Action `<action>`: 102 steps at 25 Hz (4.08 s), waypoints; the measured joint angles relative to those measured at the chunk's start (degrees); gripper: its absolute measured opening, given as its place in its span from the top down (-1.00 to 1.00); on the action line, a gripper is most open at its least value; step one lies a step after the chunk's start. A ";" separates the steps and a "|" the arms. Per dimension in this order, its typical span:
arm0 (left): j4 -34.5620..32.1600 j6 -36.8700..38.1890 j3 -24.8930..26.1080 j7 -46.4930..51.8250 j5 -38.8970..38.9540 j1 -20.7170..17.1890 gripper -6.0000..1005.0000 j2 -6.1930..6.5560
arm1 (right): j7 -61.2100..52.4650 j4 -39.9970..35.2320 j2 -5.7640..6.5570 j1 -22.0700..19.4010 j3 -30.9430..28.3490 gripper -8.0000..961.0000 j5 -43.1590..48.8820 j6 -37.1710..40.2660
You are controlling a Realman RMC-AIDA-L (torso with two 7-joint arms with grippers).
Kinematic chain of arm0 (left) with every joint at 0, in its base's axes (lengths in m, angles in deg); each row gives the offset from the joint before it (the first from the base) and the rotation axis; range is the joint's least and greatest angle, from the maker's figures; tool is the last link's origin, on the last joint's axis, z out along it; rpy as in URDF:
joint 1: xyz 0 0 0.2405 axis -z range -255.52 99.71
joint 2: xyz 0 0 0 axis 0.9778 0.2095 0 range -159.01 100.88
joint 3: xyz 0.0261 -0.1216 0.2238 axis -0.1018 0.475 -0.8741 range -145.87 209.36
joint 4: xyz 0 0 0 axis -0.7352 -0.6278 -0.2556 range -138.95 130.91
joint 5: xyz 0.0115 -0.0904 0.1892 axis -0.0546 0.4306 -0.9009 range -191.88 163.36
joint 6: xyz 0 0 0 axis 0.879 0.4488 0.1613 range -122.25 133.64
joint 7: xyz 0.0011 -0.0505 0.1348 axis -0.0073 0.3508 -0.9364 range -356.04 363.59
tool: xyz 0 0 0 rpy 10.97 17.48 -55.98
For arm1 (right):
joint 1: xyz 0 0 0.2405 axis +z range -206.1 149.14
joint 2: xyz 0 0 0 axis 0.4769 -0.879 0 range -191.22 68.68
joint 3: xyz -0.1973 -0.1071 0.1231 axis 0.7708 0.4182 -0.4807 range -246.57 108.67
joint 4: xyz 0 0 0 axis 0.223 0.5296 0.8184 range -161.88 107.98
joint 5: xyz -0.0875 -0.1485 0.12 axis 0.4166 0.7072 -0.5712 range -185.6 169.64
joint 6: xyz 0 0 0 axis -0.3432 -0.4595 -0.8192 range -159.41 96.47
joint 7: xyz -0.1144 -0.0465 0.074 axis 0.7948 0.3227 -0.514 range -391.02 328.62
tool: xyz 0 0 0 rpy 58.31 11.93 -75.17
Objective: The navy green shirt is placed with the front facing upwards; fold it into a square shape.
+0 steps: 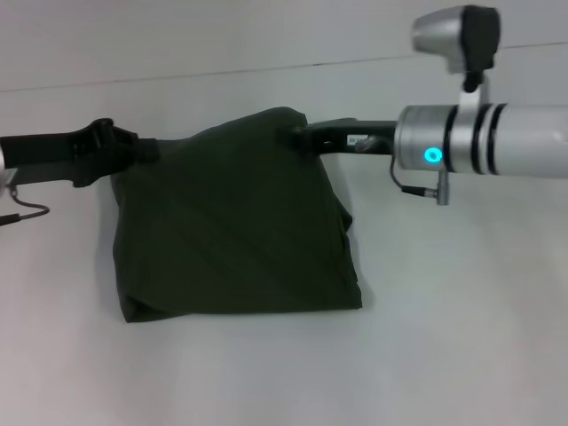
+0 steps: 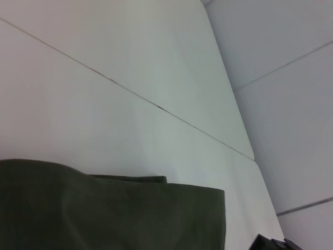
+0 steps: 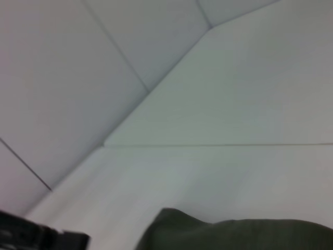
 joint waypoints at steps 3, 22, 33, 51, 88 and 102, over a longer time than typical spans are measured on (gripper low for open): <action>0.92 0.31 0.10 0.10 0.42 -0.97 0.94 0.11 | 2.63 2.46 0.00 2.03 1.01 0.98 -0.53 -4.51; 2.20 0.65 0.07 0.85 0.58 -1.63 0.95 -0.18 | 3.36 12.72 -0.04 9.44 5.01 0.98 -2.69 -20.58; 2.20 0.62 0.15 0.87 0.74 -1.50 0.95 -0.35 | -7.72 5.95 0.60 5.24 12.80 0.98 -0.73 -22.68; 2.80 1.91 2.13 0.42 0.84 -2.64 0.94 0.26 | -51.37 -14.52 1.87 8.54 12.18 0.98 28.03 2.29; 5.77 5.23 2.23 0.88 0.97 -3.66 0.94 -0.86 | -45.43 4.49 0.08 14.14 10.43 0.98 23.30 -20.26; 5.89 5.37 2.16 1.23 1.18 -3.67 0.94 -0.97 | -45.19 7.13 0.70 14.05 12.37 0.99 24.18 -25.59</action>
